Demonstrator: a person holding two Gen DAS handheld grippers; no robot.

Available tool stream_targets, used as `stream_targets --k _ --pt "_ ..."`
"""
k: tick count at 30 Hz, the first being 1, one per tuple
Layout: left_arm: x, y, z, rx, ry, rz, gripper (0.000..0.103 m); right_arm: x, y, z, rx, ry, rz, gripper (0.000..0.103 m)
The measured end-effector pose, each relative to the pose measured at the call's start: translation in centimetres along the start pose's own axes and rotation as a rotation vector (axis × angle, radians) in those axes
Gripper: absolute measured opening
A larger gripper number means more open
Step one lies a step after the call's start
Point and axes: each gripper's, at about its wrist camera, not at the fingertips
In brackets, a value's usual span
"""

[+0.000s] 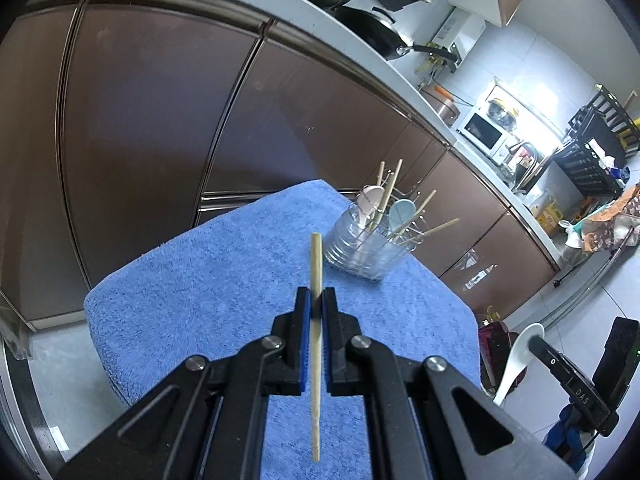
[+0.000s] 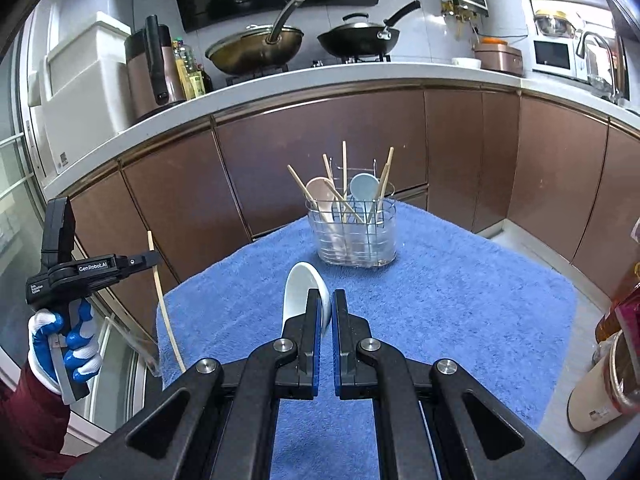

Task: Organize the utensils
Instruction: 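Lift the chopstick with the left tool while the right tool carries the white spoon to the holder, then lower the chopstick into the holder and open the left tool while the right tool releases the spoon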

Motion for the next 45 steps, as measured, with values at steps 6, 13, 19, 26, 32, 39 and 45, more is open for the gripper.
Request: stream_targets --k 6,13,19,26,32,39,45 --pt "1.5 -0.4 0.4 0.011 0.023 -0.016 0.005 -0.1 -1.1 0.3 0.035 0.001 -0.017 0.005" --pt "4.5 0.3 2.4 0.029 0.066 -0.055 0.005 0.6 -0.6 1.9 0.045 -0.003 -0.046 0.005" --pt "7.9 1.2 5.8 0.074 0.124 -0.096 0.005 1.1 0.9 4.3 0.049 -0.023 -0.068 0.005" --pt "10.9 2.8 10.8 0.150 0.168 -0.112 0.005 1.8 3.1 8.4 0.086 -0.037 -0.088 0.005" --pt "13.4 4.9 14.9 0.242 0.201 -0.102 0.005 2.6 4.7 12.5 0.166 -0.029 -0.117 0.005" --pt "15.7 8.2 17.3 0.362 0.240 -0.060 0.005 3.2 7.5 16.0 0.253 -0.044 -0.169 0.005" --pt "15.9 12.6 17.6 0.381 0.261 -0.004 0.005 3.8 11.5 17.1 0.273 -0.061 -0.196 0.005"
Point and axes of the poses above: each gripper's, at about its wrist camera, not at the fingertips, and y roughly the way its jaws point, x to its right, z to its top, and after that the axes turned 2 degrees about -z, right-handed
